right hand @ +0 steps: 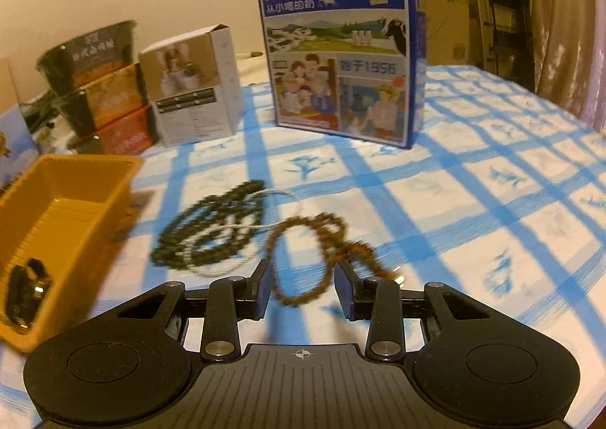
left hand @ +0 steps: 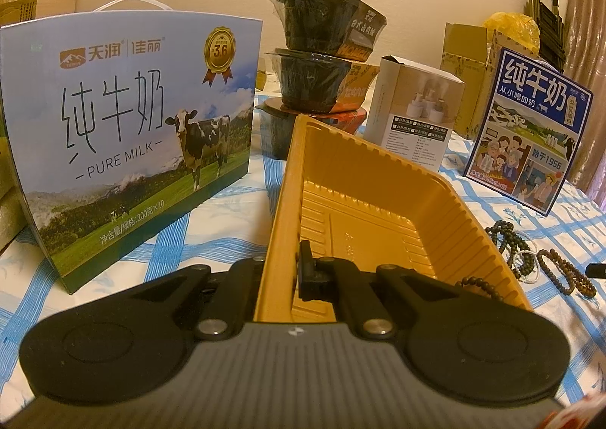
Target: Organize jewelry
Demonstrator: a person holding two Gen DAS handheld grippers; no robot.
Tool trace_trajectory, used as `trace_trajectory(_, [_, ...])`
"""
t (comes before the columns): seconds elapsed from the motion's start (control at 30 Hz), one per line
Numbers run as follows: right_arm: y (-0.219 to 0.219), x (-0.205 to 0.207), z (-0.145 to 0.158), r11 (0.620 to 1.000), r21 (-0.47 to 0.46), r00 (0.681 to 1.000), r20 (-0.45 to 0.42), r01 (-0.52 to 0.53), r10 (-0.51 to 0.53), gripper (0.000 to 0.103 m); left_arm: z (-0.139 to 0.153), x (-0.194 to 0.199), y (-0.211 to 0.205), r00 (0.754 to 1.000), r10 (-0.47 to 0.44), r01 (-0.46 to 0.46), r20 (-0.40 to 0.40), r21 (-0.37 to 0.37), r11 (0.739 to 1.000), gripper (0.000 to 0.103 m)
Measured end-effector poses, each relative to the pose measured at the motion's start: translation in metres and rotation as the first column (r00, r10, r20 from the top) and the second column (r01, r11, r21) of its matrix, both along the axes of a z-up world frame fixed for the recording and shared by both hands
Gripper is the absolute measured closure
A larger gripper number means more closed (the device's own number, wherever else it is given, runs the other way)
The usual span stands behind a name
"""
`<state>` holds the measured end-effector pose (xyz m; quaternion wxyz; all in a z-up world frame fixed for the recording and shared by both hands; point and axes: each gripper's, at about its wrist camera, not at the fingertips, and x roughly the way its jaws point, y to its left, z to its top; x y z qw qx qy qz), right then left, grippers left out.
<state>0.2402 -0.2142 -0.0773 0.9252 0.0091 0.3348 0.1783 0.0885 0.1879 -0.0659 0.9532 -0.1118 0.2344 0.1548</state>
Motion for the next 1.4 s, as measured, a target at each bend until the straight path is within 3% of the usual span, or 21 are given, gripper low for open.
trace_trajectory(0.13, [-0.006,0.017,-0.005,0.997,-0.079,0.999,0.025,-0.023,0.025,0.066,0.000,0.000,0.000,1.000,0.001,-0.001,0.001,-0.001,1.000,0.100])
trace_trajectory(0.33, [-0.008,0.041,-0.019,0.972,-0.220,0.996,0.017,-0.081,0.087,0.078,0.000,0.000,0.000,1.000,0.000,0.000,0.000,0.000,1.000,0.100])
trace_trajectory(0.6, [-0.010,0.052,-0.036,0.953,-0.272,0.991,-0.027,-0.135,0.133,0.082,0.000,0.000,0.000,1.000,-0.001,0.001,0.000,0.002,1.000,0.100])
trace_trajectory(0.67, [-0.010,0.052,-0.037,0.952,-0.266,0.988,-0.029,-0.153,0.151,0.096,-0.001,0.000,0.000,1.000,-0.001,0.001,-0.001,0.001,1.000,0.100])
trace_trajectory(0.8, [-0.004,0.047,-0.034,0.934,-0.314,0.984,-0.004,-0.172,0.180,0.096,0.000,0.000,-0.001,1.000,-0.001,0.001,0.000,0.001,1.000,0.100])
trace_trajectory(1.03, [-0.008,0.034,0.005,0.962,-0.241,0.983,0.103,-0.124,0.152,0.096,0.000,0.000,-0.001,1.000,-0.002,0.002,0.000,0.002,1.000,0.100])
trace_trajectory(1.4, [0.004,0.013,0.099,0.981,-0.094,0.954,0.236,-0.168,0.186,0.096,0.000,0.000,-0.002,1.000,-0.003,0.003,0.002,0.002,1.000,0.100])
